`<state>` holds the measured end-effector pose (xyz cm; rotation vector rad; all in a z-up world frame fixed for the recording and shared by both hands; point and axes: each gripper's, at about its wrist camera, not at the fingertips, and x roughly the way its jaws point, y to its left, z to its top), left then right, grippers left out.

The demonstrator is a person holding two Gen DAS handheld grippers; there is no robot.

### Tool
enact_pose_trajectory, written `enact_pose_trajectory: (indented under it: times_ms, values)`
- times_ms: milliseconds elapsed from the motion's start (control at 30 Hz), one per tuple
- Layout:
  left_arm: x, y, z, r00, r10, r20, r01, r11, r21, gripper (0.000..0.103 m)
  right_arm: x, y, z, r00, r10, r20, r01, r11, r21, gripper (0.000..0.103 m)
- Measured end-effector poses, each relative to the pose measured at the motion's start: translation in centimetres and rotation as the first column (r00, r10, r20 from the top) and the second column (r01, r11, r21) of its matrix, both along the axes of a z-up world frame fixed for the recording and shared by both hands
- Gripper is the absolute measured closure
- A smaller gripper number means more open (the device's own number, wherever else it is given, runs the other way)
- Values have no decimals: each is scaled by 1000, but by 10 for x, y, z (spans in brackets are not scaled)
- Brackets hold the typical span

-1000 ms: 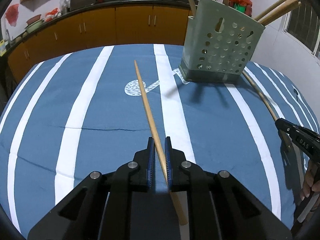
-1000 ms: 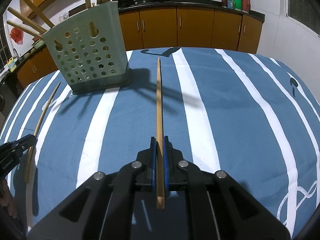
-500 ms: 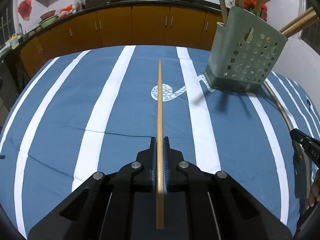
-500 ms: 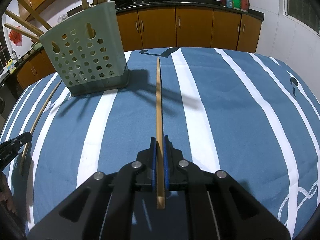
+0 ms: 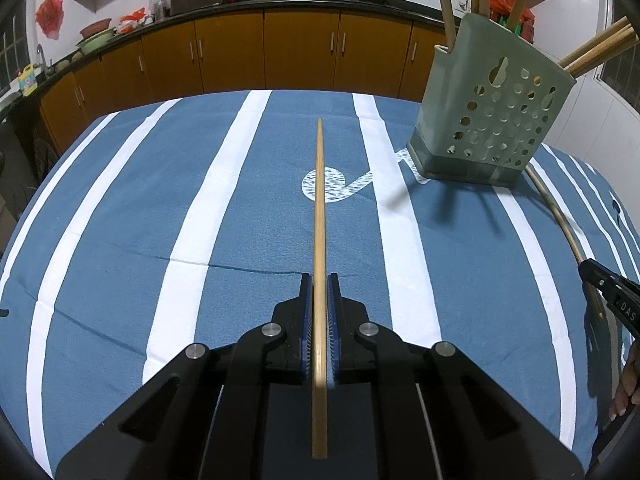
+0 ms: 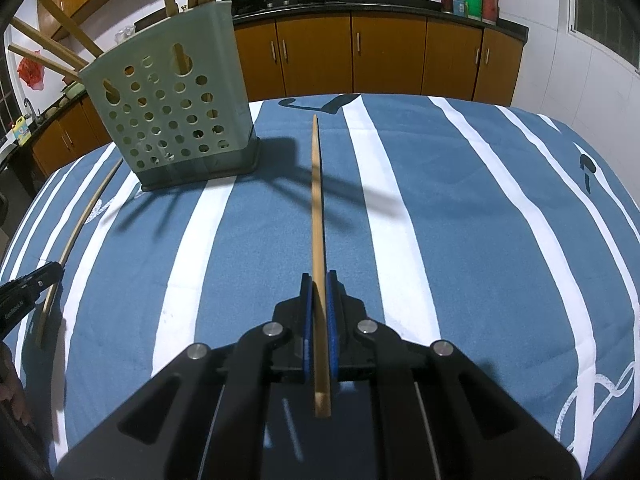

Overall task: Organize utensils
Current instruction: 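Raise both held chopsticks off the cloth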

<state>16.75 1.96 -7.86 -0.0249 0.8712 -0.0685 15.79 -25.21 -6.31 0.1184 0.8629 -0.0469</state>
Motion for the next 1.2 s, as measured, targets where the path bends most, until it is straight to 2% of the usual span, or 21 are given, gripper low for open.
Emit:
enact_pose_trajectory:
  times_ms: [967, 1200]
  values:
    - [0, 1, 0, 1000, 1, 1, -1, 1000, -6, 94, 0, 0, 0, 1000, 0, 0, 0, 1000, 2, 94]
    - [-8, -5, -1, 1000, -5, 0, 5, 999, 51, 94, -3, -1, 0, 1000, 13, 1, -13, 1000, 3, 95]
